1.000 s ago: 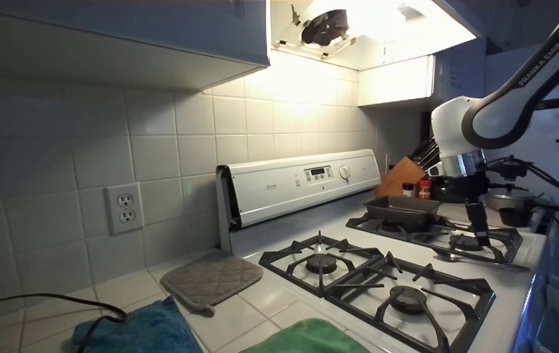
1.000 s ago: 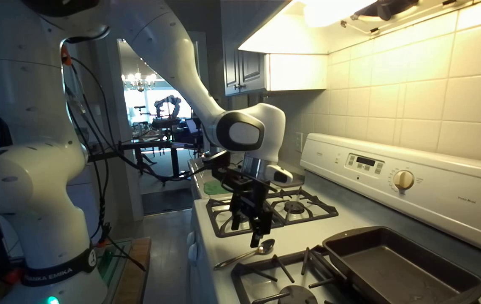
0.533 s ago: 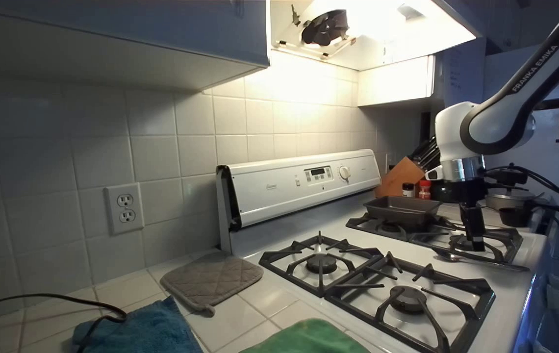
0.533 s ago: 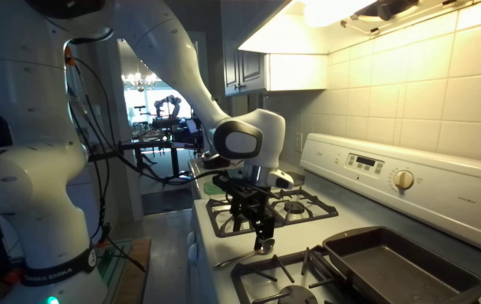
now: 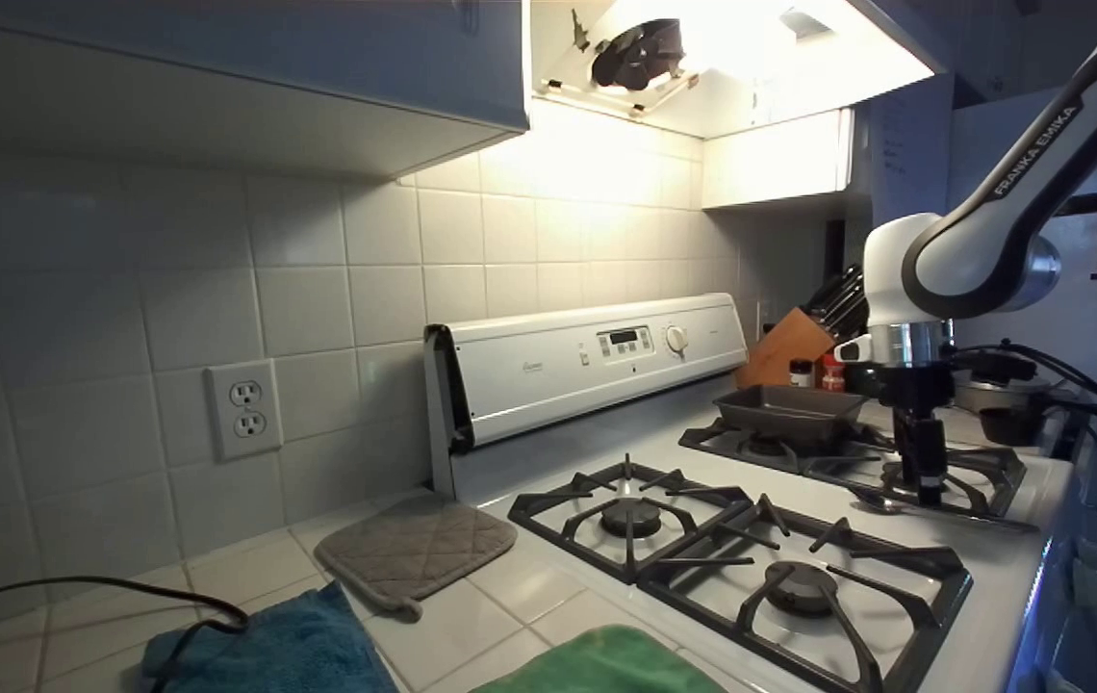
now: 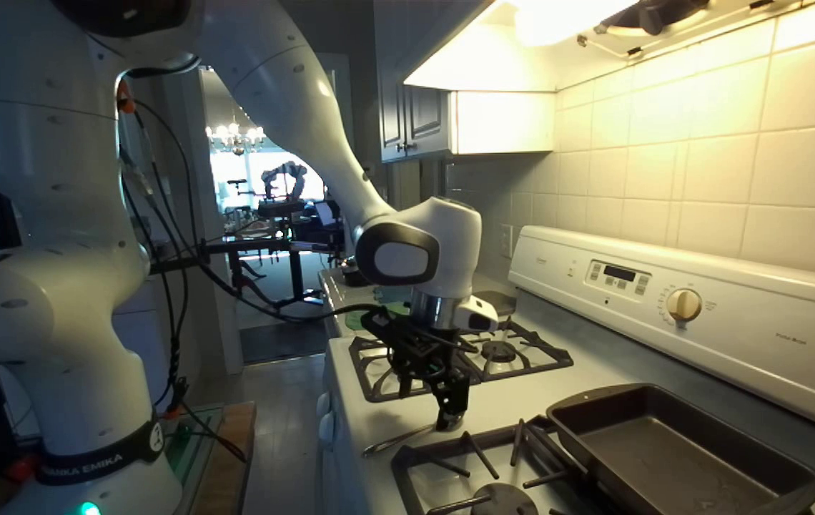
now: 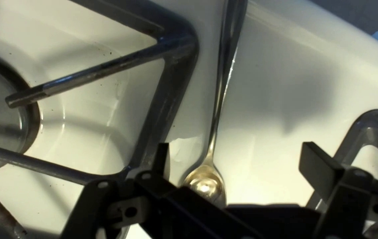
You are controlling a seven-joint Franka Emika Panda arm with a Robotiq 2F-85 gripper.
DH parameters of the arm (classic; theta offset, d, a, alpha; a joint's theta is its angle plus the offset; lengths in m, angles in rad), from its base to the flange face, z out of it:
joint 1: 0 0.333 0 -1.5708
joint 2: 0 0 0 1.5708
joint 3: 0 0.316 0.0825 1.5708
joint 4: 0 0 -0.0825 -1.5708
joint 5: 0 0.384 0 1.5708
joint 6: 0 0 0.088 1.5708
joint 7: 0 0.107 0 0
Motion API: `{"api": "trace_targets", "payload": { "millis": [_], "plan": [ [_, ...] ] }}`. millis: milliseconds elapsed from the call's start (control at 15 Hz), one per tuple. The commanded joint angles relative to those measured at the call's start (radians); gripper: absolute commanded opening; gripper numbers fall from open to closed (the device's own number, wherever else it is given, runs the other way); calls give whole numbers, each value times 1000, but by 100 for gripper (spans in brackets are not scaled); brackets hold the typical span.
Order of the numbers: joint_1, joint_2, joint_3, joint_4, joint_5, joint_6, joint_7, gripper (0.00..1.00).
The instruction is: Put the baking tray on the stove, then place the spoon in it
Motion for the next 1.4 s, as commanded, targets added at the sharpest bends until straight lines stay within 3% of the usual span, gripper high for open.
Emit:
{"api": "trace_targets", "payload": {
  "millis": [0,67,733,1333],
  "plan": [
    [-18,8,15,-32,34,59,-41,84],
    [-20,10,16,-37,33,66,-43,73],
    [-25,17,18,-63,19,127,-30,3],
    [-33,16,15,-33,20,124,-11,2]
  ]
}}
